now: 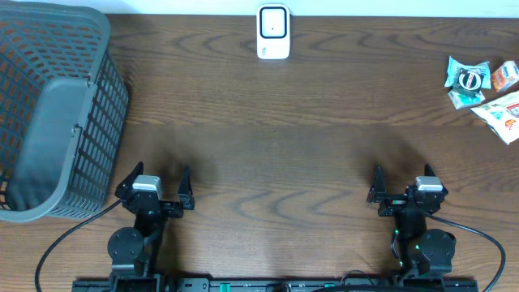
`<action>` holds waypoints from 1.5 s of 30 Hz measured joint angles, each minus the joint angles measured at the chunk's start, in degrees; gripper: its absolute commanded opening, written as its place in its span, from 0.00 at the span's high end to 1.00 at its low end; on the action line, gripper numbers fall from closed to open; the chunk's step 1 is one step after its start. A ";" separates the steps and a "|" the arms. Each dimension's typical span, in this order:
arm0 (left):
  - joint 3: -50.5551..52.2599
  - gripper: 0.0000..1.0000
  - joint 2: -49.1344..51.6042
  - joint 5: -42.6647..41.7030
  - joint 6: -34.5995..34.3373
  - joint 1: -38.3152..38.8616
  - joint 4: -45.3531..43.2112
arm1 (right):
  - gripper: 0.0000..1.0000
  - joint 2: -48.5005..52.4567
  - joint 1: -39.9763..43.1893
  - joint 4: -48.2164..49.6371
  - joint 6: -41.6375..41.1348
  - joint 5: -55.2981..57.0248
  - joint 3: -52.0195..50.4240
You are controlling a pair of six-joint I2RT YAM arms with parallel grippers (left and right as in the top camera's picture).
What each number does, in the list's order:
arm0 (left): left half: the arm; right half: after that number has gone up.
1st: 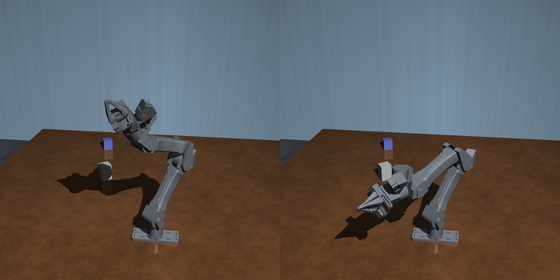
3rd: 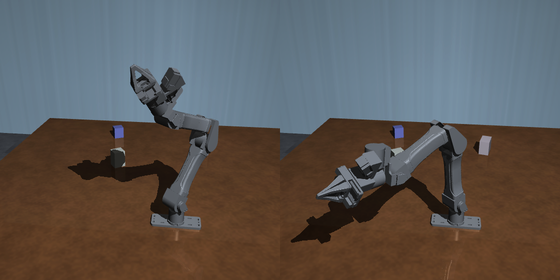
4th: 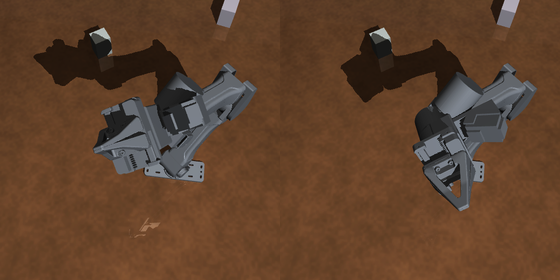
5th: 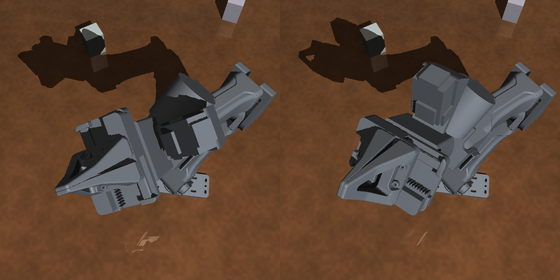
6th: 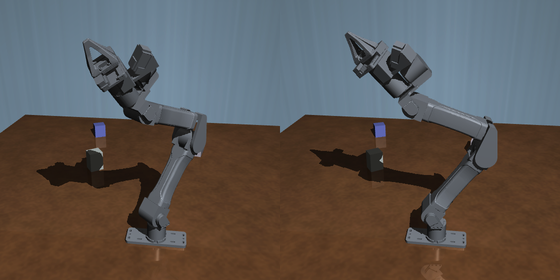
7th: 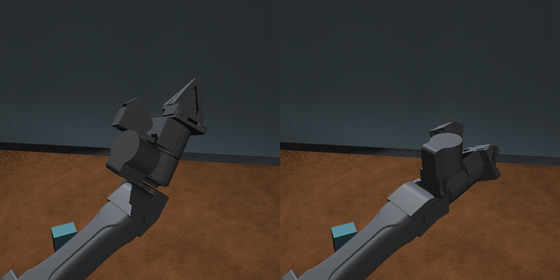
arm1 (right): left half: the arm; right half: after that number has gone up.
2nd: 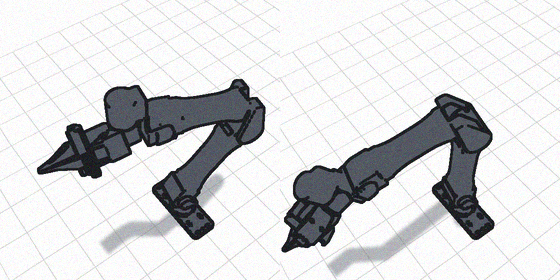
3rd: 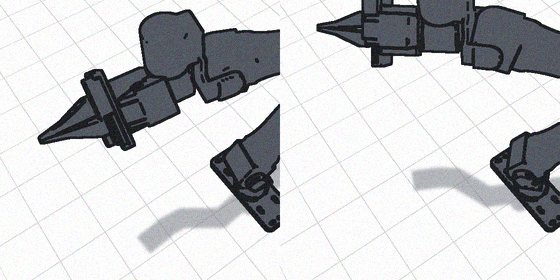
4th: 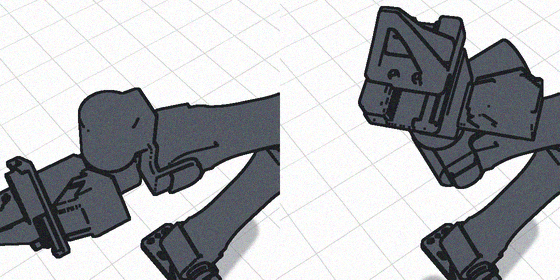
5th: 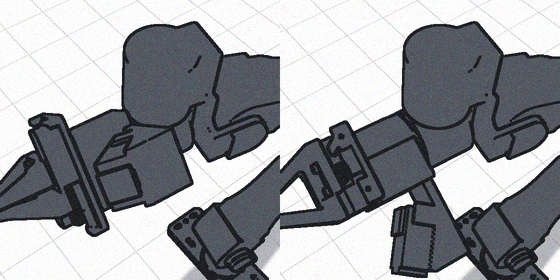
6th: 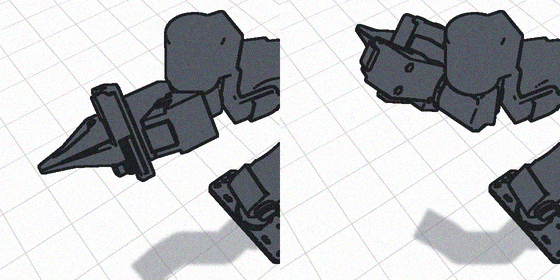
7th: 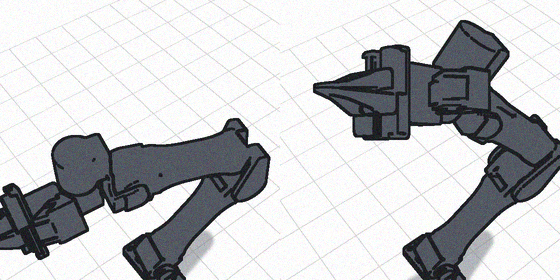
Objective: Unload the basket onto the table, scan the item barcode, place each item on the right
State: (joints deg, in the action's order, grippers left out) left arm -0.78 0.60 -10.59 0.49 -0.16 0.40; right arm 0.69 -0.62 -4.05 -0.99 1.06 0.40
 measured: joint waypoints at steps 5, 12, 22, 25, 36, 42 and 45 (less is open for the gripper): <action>0.00 0.02 0.00 -0.02 -0.02 0.00 -0.02 | 0.01 0.00 0.00 0.00 0.00 0.00 0.00; 0.00 0.03 0.00 -0.02 -0.02 0.00 -0.02 | 0.01 0.00 0.00 0.00 0.00 0.00 0.00; 0.00 0.02 0.00 -0.02 0.00 0.00 0.00 | 0.01 0.00 0.00 0.02 0.00 0.00 0.00; 0.00 0.02 0.00 -0.02 -0.02 0.00 0.00 | 0.01 0.00 0.00 0.02 0.00 0.00 0.00; 0.00 0.02 0.00 -0.02 -0.02 0.00 0.00 | 0.01 0.00 0.00 0.02 0.00 0.00 0.00; 0.00 0.02 0.00 0.00 -0.02 0.00 -0.02 | 0.01 0.00 0.00 0.00 0.00 0.00 0.00; 0.00 0.02 0.00 -0.02 -0.02 0.00 -0.02 | 0.01 0.00 0.00 0.02 0.00 0.00 0.00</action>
State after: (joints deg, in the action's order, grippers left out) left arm -0.78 0.60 -10.61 0.47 -0.16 0.38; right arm 0.69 -0.62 -4.03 -0.99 1.06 0.40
